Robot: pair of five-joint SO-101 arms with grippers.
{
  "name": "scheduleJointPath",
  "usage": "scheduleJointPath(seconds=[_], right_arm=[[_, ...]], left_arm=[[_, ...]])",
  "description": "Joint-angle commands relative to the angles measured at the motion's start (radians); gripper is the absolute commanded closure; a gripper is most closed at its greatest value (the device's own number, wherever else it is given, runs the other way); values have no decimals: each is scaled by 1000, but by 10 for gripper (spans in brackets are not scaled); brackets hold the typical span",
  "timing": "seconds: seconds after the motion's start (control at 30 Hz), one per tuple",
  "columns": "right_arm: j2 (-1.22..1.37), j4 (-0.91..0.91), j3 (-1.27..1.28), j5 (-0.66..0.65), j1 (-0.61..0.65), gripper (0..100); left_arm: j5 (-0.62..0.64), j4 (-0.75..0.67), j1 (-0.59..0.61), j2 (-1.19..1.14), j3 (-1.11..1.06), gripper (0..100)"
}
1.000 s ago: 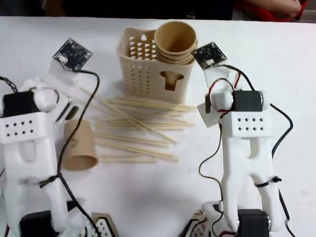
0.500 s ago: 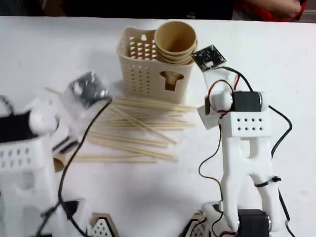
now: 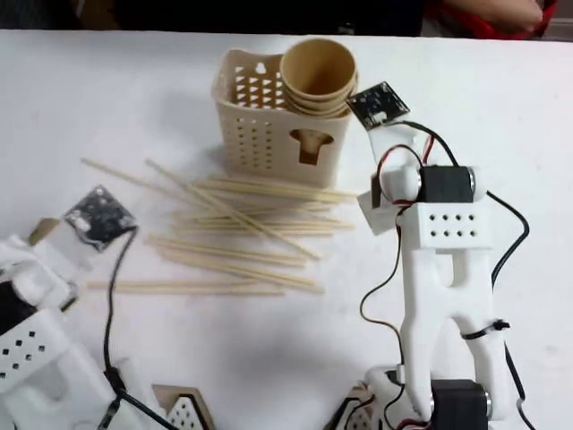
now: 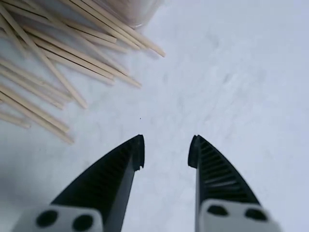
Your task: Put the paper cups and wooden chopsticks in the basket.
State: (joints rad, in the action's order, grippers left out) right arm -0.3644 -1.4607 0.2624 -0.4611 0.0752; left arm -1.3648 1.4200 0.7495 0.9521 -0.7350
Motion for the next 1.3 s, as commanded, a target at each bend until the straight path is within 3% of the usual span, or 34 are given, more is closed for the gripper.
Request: scheduleJointPath(seconds=[0.0, 0.13, 0.3, 0.5, 0.8, 1.0, 1.27], right_arm=[[-30, 16, -9, 6, -4, 835], [-30, 16, -9, 6, -5, 835], [-30, 16, -9, 6, -5, 835], [-30, 16, -9, 6, -5, 835], [-30, 16, -9, 6, -4, 835], [-30, 16, -9, 8, -2, 835], [-30, 16, -9, 9, -4, 835]], left_arm=[[-153, -61, 114, -41, 5, 774], [-249, -137, 197, -48, -6, 774], [-227, -215, 266, -51, -6, 774], [83, -241, 288, -111, -41, 774], [454, -235, 291, -415, -40, 774], [609, -284, 239, -556, -43, 774], [775, -482, 153, -636, -43, 778]])
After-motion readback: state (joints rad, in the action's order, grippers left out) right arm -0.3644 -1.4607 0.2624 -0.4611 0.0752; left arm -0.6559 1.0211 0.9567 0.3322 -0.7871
